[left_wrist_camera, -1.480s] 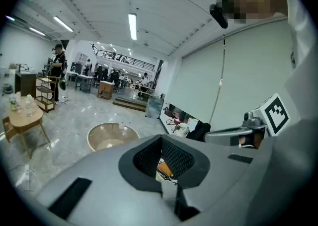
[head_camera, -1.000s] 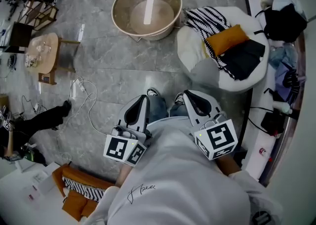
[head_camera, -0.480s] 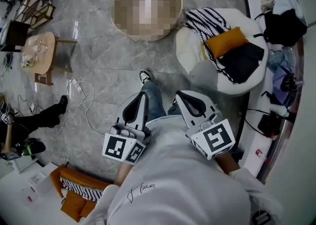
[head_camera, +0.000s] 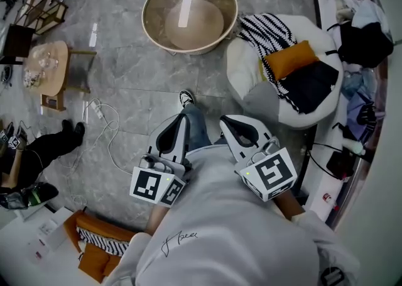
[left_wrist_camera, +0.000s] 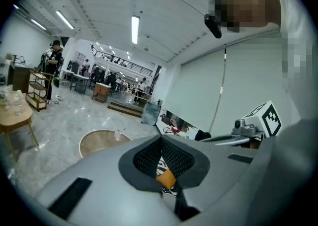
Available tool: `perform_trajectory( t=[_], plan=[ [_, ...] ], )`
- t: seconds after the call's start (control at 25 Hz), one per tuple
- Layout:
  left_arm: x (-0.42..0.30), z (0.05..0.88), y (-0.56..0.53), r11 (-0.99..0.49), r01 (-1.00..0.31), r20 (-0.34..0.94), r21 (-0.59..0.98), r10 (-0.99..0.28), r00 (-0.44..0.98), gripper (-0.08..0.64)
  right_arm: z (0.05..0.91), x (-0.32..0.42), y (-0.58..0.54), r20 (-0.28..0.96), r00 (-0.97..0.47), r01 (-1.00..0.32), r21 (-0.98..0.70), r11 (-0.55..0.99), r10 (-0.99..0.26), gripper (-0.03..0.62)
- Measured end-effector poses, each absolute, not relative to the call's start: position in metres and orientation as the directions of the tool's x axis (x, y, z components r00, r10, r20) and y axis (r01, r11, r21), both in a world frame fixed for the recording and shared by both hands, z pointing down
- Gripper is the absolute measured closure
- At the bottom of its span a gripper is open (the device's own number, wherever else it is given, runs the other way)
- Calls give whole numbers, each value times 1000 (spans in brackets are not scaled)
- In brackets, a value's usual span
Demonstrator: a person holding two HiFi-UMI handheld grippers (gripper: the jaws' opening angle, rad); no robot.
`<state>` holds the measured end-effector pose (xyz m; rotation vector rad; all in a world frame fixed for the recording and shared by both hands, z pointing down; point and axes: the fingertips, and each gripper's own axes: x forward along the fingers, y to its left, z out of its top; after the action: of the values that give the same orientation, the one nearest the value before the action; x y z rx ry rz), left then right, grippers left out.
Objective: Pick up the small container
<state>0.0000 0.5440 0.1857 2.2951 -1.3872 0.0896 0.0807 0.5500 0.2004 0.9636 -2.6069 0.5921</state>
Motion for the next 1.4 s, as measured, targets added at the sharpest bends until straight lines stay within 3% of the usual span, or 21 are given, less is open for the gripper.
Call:
perform_trajectory(
  t=[1.4],
  plan=[
    [-161, 180, 367, -480, -788, 279, 385, -753, 596, 541, 192, -72, 382, 494, -629, -763, -247, 597, -600, 575]
  ],
)
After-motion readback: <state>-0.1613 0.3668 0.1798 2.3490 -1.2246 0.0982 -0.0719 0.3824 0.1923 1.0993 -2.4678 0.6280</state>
